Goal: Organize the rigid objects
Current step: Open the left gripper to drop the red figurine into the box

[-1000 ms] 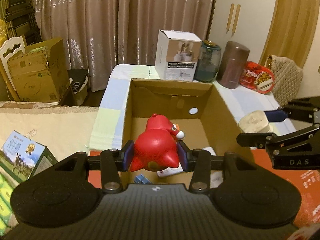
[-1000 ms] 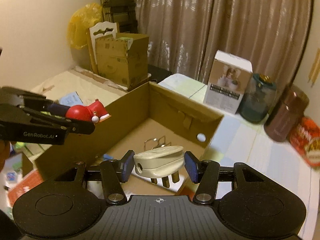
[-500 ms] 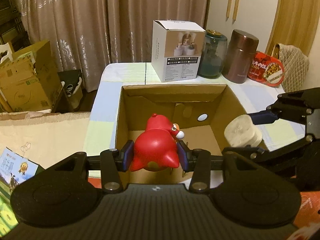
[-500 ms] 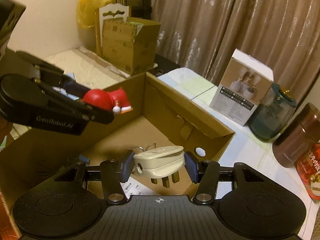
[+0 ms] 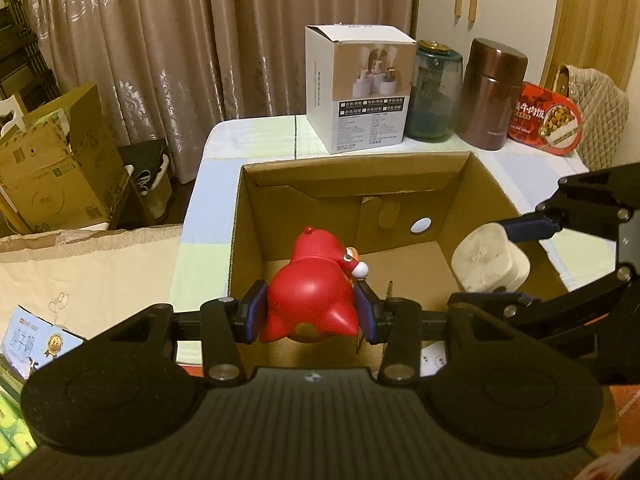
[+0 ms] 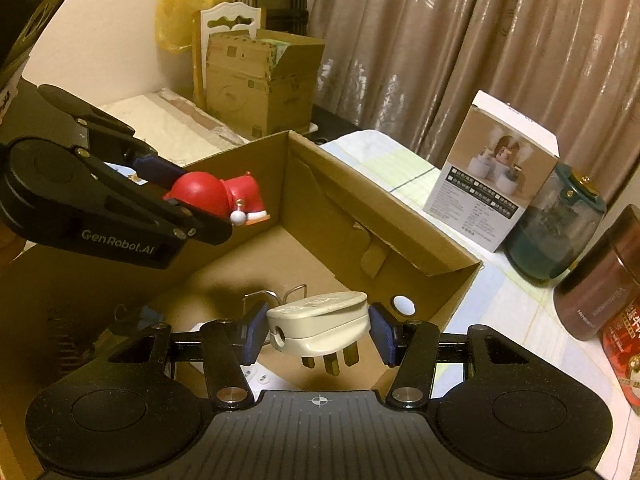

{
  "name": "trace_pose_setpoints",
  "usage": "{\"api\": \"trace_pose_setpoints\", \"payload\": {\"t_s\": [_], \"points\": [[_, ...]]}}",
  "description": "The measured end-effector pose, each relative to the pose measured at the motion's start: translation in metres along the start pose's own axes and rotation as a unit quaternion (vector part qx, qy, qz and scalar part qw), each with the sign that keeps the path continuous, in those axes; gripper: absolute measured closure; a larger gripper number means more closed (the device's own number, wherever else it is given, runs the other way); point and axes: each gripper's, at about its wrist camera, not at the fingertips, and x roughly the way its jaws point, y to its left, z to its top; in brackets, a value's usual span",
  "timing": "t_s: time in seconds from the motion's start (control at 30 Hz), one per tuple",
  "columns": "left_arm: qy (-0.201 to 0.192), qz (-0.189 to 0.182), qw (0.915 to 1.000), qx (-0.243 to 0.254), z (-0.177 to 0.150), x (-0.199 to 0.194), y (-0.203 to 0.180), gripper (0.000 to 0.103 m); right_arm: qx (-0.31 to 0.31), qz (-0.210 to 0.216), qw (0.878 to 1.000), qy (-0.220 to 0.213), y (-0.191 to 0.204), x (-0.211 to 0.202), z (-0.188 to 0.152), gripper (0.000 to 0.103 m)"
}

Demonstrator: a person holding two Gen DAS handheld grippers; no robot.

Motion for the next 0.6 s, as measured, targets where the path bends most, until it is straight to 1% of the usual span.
{"api": "trace_pose_setpoints", "payload": {"t_s": [0.4, 0.6], "points": [[0.001, 0.013, 0.9998, 0.014, 0.004, 0.013, -0.003, 0.063, 0.004, -0.005, 1.0, -0.003, -0.005, 0.004, -0.001, 0.052], [-0.011, 0.015, 0.9997, 0.018, 0.01, 0.013, -0.006, 0.064, 0.014, -0.001, 1.0, -0.003, -0.008, 0.005, -0.003, 0.052]]}}
